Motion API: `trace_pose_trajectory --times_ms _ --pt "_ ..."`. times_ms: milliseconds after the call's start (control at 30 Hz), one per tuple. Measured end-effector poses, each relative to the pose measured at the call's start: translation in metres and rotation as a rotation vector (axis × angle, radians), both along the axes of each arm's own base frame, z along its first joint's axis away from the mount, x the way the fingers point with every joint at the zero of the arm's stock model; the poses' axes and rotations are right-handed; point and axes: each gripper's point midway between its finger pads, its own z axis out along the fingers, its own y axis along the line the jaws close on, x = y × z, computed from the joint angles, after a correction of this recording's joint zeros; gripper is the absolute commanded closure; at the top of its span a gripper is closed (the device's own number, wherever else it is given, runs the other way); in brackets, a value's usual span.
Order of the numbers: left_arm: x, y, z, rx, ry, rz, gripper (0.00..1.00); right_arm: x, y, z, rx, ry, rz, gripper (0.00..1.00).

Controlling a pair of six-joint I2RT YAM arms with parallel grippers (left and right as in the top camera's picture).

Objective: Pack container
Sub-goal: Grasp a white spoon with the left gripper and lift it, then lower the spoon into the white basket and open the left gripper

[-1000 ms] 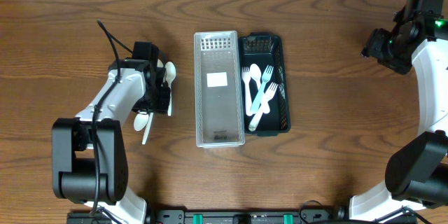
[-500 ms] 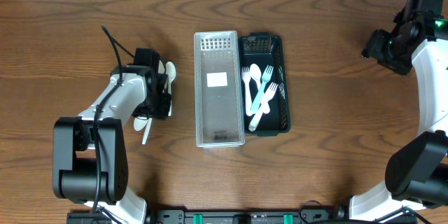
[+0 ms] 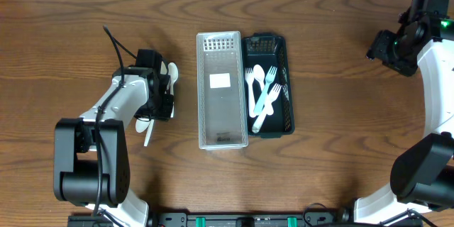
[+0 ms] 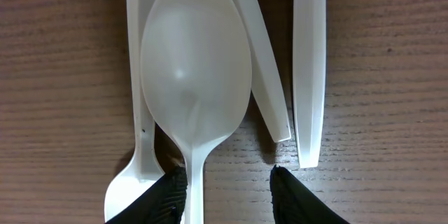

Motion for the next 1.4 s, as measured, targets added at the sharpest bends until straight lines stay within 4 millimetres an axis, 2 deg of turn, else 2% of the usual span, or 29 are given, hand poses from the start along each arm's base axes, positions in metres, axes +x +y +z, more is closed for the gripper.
trace_pose_trajectory --times_ms 400,467,500,533,733,900,1033,1167,1267,1400 --pt "-0.002 0.0 -0.01 -0.001 0.033 -0.031 0.61 -0.001 0.0 0.0 -0.003 0.003 -0.001 0.33" --pt "-0.002 -0.001 -0.01 -0.003 0.034 -0.03 0.72 -0.001 0.0 0.0 -0.003 0.003 -0.001 0.33" --pt "-0.002 -0.002 -0.01 -0.008 0.034 -0.034 0.86 -0.001 0.0 0.0 -0.003 0.003 -0.001 0.33" --pt "-0.003 -0.002 -0.01 -0.01 0.036 -0.028 0.93 -0.001 0.0 0.0 -0.003 0.003 -0.001 0.33" --pt "-0.01 -0.003 -0.01 -0.012 0.067 -0.028 0.94 -0.001 0.0 0.0 -0.003 0.003 -0.001 0.34" --pt "-0.026 0.001 -0.005 0.007 0.139 0.016 0.94 -0.001 0.0 0.0 -0.003 0.004 -0.001 0.34" --pt "-0.027 0.001 0.021 0.014 0.168 0.053 0.94 -0.001 0.0 0.0 -0.003 0.004 -0.001 0.34" --pt "-0.012 -0.008 0.073 0.007 0.079 0.079 0.94 -0.001 0.0 0.0 -0.003 0.004 -0.001 0.35" --pt "0.006 -0.034 0.116 -0.042 -0.062 0.069 0.94 -0.001 0.0 0.0 -0.003 0.004 -0.001 0.35" --pt "0.026 -0.092 0.166 -0.19 -0.262 0.032 0.94 -0.001 -0.001 0.0 -0.003 0.004 -0.001 0.34"
